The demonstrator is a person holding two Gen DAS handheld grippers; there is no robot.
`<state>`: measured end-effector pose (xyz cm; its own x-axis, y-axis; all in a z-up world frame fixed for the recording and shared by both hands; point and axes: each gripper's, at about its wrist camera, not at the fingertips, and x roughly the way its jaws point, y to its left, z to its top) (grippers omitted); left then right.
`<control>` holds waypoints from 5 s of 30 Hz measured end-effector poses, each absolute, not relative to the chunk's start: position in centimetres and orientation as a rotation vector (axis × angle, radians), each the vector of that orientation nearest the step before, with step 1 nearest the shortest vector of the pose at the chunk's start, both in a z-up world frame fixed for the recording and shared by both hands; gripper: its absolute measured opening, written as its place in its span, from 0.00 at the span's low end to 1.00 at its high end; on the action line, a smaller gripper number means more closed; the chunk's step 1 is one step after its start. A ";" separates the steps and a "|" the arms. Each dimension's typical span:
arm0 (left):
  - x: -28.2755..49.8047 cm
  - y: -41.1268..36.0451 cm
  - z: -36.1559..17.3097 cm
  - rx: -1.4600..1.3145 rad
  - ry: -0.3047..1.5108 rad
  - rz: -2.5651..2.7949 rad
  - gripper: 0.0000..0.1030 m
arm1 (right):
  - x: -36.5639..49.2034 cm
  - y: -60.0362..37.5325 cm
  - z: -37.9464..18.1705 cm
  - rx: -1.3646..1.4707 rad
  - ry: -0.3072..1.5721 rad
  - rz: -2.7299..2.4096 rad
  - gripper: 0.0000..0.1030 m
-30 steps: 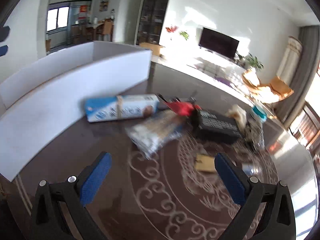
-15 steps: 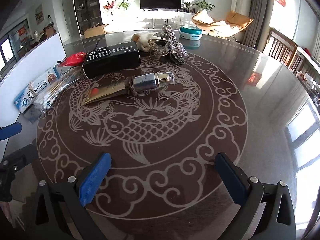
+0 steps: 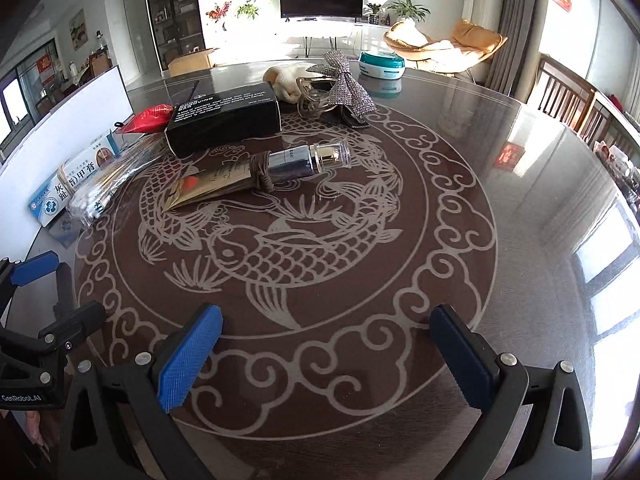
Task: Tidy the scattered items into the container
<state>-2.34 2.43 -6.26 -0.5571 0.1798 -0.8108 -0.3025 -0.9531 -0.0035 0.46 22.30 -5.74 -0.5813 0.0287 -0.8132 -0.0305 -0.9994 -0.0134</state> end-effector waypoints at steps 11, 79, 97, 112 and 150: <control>-2.3 2.4 -6.2 -1.303 0.198 2.545 1.00 | 0.4 22.4 -5.7 -1.422 0.005 2.765 1.00; -2.2 -2.1 -5.3 -1.251 -0.146 2.577 1.00 | 0.4 22.4 -5.7 -1.421 0.006 2.765 1.00; -10.0 1.0 -6.0 -1.313 0.198 2.557 1.00 | 0.4 22.4 -5.7 -1.421 0.006 2.765 1.00; -13.4 1.6 -5.6 -1.294 0.233 2.511 0.89 | 0.4 22.4 -5.7 -1.421 0.006 2.765 1.00; -2.7 -0.3 -6.1 -1.337 0.160 2.605 1.00 | 0.3 22.5 -5.8 -1.421 0.006 2.765 1.00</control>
